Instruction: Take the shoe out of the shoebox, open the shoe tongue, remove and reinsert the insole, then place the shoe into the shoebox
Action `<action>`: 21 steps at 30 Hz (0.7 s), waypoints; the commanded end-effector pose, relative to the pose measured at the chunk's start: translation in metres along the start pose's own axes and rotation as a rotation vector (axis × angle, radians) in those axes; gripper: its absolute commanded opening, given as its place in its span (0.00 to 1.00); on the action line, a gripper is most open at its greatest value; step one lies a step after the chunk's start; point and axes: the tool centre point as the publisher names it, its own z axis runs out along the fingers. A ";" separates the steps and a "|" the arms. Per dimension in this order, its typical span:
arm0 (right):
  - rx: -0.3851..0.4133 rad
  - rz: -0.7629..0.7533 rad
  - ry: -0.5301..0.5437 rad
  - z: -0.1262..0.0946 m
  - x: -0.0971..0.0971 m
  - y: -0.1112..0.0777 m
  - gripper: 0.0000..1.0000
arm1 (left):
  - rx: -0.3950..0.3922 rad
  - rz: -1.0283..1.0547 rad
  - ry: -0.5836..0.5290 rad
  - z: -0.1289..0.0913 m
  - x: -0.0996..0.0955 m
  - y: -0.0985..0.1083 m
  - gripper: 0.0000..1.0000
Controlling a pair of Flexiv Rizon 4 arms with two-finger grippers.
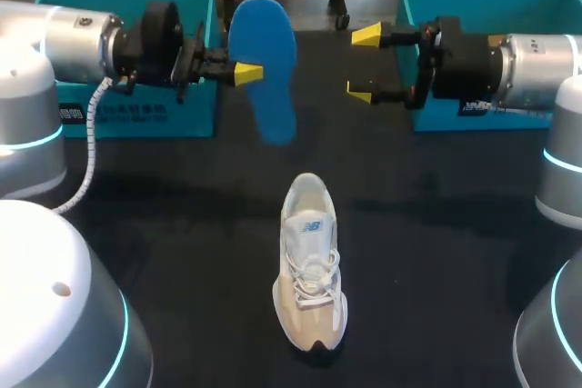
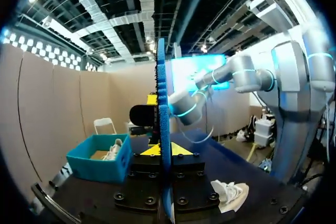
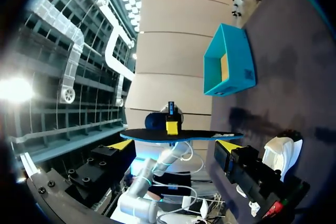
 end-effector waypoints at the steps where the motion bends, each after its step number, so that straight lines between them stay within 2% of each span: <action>1: -0.001 0.000 -0.003 0.001 0.000 -0.001 1.00 | 0.004 -0.118 0.046 0.001 0.000 0.012 0.00; 9: -0.001 0.000 -0.003 0.001 0.000 -0.001 1.00 | 0.027 -0.326 -0.009 0.004 0.012 0.017 0.00; 15: -0.001 0.000 -0.003 0.001 0.000 -0.001 1.00 | 0.064 -0.641 -0.016 0.008 0.031 0.017 0.00; 21: -0.001 0.000 -0.003 0.001 0.000 -0.001 1.00 | 0.090 -0.947 -0.006 0.006 0.035 0.012 0.00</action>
